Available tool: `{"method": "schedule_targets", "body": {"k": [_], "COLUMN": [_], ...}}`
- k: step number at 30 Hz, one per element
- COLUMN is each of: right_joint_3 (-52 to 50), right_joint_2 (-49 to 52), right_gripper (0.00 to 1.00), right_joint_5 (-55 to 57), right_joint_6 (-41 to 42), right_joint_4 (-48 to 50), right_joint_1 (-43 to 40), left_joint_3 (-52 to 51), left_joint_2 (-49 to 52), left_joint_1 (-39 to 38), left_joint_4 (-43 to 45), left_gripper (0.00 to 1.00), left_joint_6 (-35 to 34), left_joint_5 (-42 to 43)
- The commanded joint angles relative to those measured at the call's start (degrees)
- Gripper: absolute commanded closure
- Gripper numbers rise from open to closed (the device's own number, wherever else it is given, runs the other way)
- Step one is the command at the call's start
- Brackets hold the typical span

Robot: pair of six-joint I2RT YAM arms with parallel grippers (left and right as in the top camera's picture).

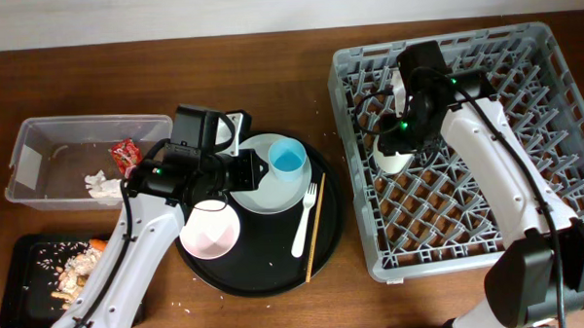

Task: Sort waste into correct bins and load items into the dishwasher rack
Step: 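Place the cream cup upside down in the rack with the right gripper, then grasp and lift the light-blue cup with the left gripper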

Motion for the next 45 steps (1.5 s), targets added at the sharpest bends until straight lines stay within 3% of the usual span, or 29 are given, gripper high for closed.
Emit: {"method": "schedule_targets", "body": {"k": [1,8,11,14,15,17,18,21,24,26,27,31,36,39,42,44,45], "right_joint_3": [-0.6,-5.3,-5.5,-5.8,-5.8,-5.8,-5.8,-2.9,5.4,5.8,5.8,5.8,5.8,5.8,5.8,5.9,5.9], "right_joint_2": [1.0,1.7,1.7,1.7,1.7,1.7,1.7,1.0,-4.2,-7.4,-7.6,-7.6,-7.6,-7.6,-7.6,-7.8,-8.5], "right_gripper": [0.75,0.74,0.44,0.25,0.19,0.14,0.06,0.09,0.08,0.07,0.07,0.08,0.08,0.09,0.09,0.11,0.11], "right_joint_5": [0.7,0.7,0.5,0.5,0.5,0.5,0.5,0.5,-0.5,-1.9,-1.9,-1.9,-1.9,-1.8,-1.0,-1.3,-7.2], "right_joint_6": [-0.6,-0.6,-0.6,-0.6,-0.6,-0.6,-0.6,-2.1,-2.1,-2.0,-2.0,-2.0,-2.0,-2.1,-2.0,-2.1,-6.6], "right_joint_4": [-0.6,4.0,3.2,3.5,3.6,3.6,3.6,1.9,-5.7,-7.0,-7.2,-10.5,-11.0,-11.1,-12.4,-14.0,-14.3], "right_joint_1": [0.3,0.3,0.3,0.3,0.3,0.3,0.3,0.1,0.1,0.0,0.0,0.0,0.0,0.0,-0.7,-2.2,-3.8], "left_joint_3": [0.0,0.0,0.0,0.0,0.0,0.0,0.0,0.1,0.1,0.1,0.1,0.1,0.1,0.1,0.3,0.7,0.7], "left_joint_2": [-0.1,-0.1,-0.1,-0.1,-0.1,-0.1,-0.1,-0.3,-3.0,-1.2,-0.2,11.1,22.1,22.3,19.4,12.6,7.4], "left_joint_1": [0.1,0.1,0.1,0.1,0.1,0.1,0.1,0.4,0.5,-1.6,-2.3,-5.0,-5.2,-5.2,-4.7,-3.1,-1.2], "left_joint_4": [0.0,-0.1,-0.1,-0.1,-0.1,-0.1,-0.1,-0.1,-0.3,1.1,2.7,13.5,16.0,16.3,15.5,13.0,11.8], "left_gripper": [0.83,0.82,0.77,0.76,0.70,0.68,0.68,0.69,0.69,0.68,0.66,0.60,0.62,1.00,1.00,1.00,1.00], "left_joint_6": [0.3,0.3,0.3,0.3,0.3,0.3,0.3,0.5,-1.4,-6.3,-6.5,-10.1,-10.1,-10.1,-10.0,-7.0,-5.3], "left_joint_5": [-0.5,-0.5,-0.9,-0.9,-0.9,-0.9,-0.9,-1.5,-5.4,-16.7,-17.3,-17.4,-15.6,-15.6,-15.6,-13.9,-9.7]}}
